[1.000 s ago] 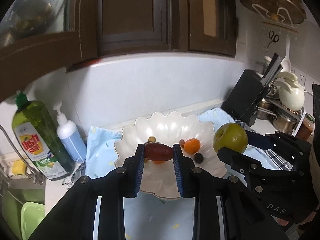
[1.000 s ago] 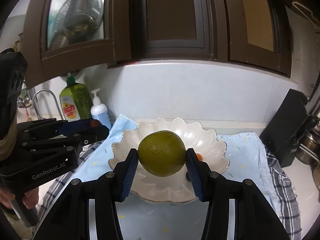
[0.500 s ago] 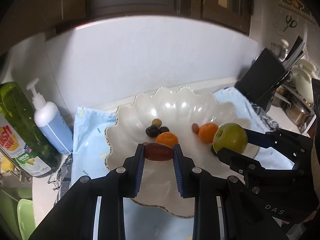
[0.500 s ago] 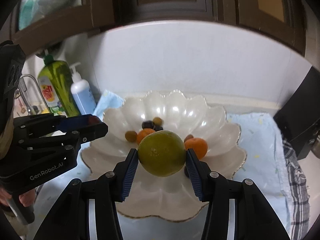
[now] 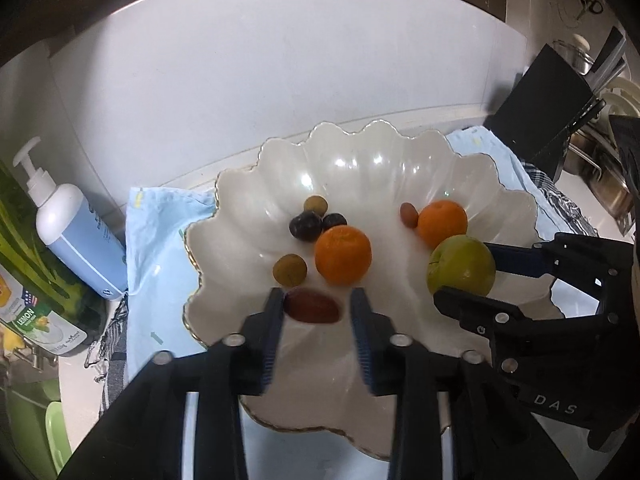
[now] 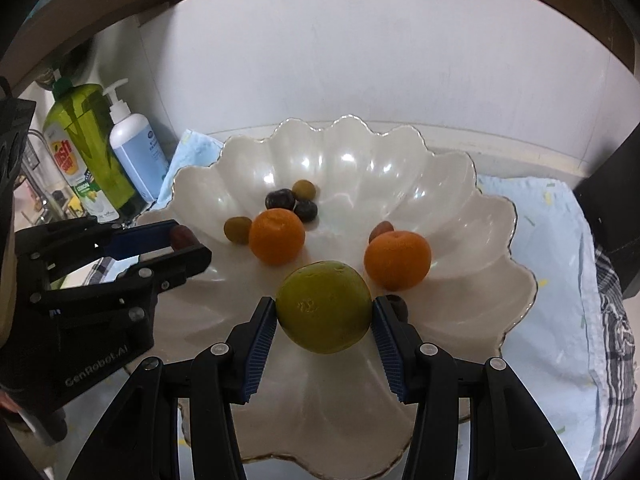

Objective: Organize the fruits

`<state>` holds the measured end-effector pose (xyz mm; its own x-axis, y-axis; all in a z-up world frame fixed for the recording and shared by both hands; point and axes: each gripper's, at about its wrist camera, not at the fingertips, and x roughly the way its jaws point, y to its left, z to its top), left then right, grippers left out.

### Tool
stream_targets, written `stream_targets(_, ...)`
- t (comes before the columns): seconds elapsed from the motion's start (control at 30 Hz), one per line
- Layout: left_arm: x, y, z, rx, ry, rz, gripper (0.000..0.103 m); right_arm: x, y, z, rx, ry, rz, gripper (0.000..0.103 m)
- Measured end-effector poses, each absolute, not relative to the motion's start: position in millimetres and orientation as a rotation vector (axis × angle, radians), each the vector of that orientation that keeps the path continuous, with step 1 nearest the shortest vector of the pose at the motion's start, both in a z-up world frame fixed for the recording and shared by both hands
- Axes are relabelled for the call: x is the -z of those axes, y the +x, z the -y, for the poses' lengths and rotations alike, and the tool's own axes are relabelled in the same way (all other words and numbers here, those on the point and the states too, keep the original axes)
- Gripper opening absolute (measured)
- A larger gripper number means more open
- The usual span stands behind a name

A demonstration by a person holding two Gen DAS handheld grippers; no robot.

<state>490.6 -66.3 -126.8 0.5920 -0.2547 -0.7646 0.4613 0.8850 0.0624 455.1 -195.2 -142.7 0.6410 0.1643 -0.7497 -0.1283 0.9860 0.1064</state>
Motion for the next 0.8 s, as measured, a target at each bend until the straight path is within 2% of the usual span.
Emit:
stream_targets(0.17, 119.0, 484.2, 61.9, 0.385, 0.283, -0.799, 0.057, 141.7, 452.8, 195.7, -0.145, 0.031, -0.86, 0.053)
stream_targets(0.23, 114.0, 481.9, 58.0, 0.367, 0.28, -0.783, 0.061, 137.1, 449.7, 195.6, -0.124, 0.014, -0.841, 0.063)
stream_targets(0.3, 108.6, 478.9, 53.6, 0.343, 0.271, -0.773, 0.068, 131.6, 446.1, 196.8, -0.096, 0.004, -0.823, 0.063)
stream_targets(0.47, 96.2, 464.2, 41.7, 0.311, 0.227, -0.761, 0.074, 117.5, 429.1, 199.5, -0.065, 0.018, -0.784, 0.063)
stream_targets(0.53, 90.2, 455.1, 37.3, 0.305, 0.208, -0.748, 0.078, 110.2, 418.1, 198.5, -0.046, 0.021, -0.758, 0.072)
stream_targets(0.6, 82.9, 443.9, 32.9, 0.296, 0.194, -0.73, 0.081, 100.4, 403.9, 197.9, -0.028, 0.028, -0.719, 0.075)
stream_targets(0.8, 59.4, 406.6, 22.0, 0.277, 0.17, -0.653, 0.094, 73.1, 362.5, 193.2, 0.008, 0.038, -0.626, 0.08)
